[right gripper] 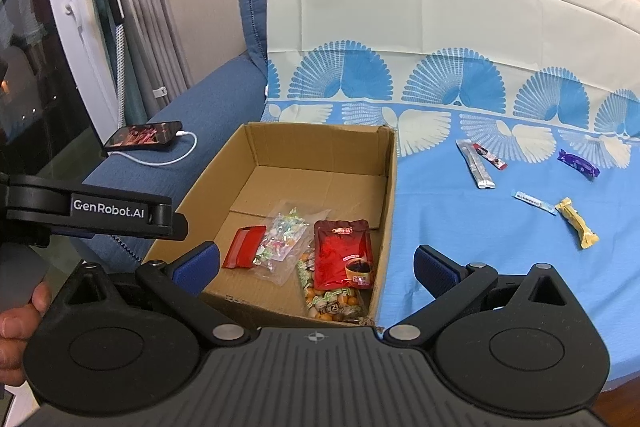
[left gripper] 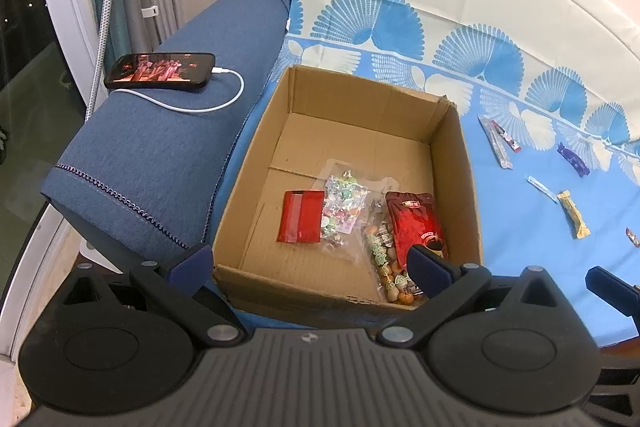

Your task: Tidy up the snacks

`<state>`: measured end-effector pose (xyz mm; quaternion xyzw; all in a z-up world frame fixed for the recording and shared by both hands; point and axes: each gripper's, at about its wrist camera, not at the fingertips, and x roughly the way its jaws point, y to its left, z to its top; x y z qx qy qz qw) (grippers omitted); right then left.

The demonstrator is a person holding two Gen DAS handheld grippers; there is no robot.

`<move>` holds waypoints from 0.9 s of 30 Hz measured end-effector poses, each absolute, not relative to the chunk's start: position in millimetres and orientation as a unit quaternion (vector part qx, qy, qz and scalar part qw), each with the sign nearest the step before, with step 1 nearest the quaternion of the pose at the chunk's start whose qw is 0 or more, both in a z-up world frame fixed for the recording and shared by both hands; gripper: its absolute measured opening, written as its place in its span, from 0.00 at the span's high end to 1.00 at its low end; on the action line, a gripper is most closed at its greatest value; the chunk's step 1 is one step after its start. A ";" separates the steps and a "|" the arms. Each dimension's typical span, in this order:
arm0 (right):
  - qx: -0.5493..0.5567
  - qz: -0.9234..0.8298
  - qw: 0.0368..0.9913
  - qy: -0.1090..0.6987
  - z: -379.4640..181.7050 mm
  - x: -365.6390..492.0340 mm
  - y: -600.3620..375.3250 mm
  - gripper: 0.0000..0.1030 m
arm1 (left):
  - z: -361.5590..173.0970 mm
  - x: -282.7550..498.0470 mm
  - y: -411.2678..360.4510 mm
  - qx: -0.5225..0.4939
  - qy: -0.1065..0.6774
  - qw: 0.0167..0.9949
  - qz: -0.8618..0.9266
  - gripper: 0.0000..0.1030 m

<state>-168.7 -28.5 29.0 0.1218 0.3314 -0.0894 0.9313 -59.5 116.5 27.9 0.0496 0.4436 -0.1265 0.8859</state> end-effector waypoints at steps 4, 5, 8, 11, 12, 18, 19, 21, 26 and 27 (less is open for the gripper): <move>0.135 -0.097 0.930 0.328 26.6 -171.3 -37.5 0.00 | 29.2 -59.3 107.0 0.058 0.444 0.885 -0.130 0.00; 0.139 -0.101 0.930 0.327 26.3 -172.4 -40.5 0.00 | 29.5 -59.0 104.3 0.060 0.445 0.884 -0.131 0.00; 0.149 -0.111 0.928 0.323 24.4 -175.1 -51.0 0.00 | 31.3 -57.4 93.9 0.064 0.449 0.881 -0.137 0.00; 0.159 -0.127 0.926 0.319 21.5 -179.0 -65.0 0.00 | 34.5 -55.3 79.4 0.067 0.449 0.879 -0.146 0.00; 0.163 -0.133 0.925 0.317 20.8 -181.0 -70.8 0.00 | 35.2 -54.8 74.0 0.070 0.448 0.879 -0.148 0.00; 0.184 -0.192 0.916 0.300 15.2 -201.3 -117.6 0.00 | 37.0 -50.1 25.9 0.090 0.454 0.868 -0.177 0.00; 0.187 -0.203 0.914 0.299 13.8 -205.2 -126.5 0.00 | 36.2 -48.5 17.0 0.091 0.459 0.865 -0.183 0.00; 0.196 -0.227 0.907 0.296 9.5 -214.4 -146.6 0.00 | 33.9 -44.1 -1.5 0.093 0.468 0.858 -0.192 0.00; 0.220 -0.284 0.886 0.292 -7.0 -235.3 -200.4 0.00 | 24.7 -29.9 -47.6 0.102 0.484 0.845 -0.204 0.00; 0.224 -0.293 0.882 0.292 -11.0 -237.7 -209.9 0.00 | 22.0 -24.6 -59.2 0.103 0.487 0.843 -0.206 0.00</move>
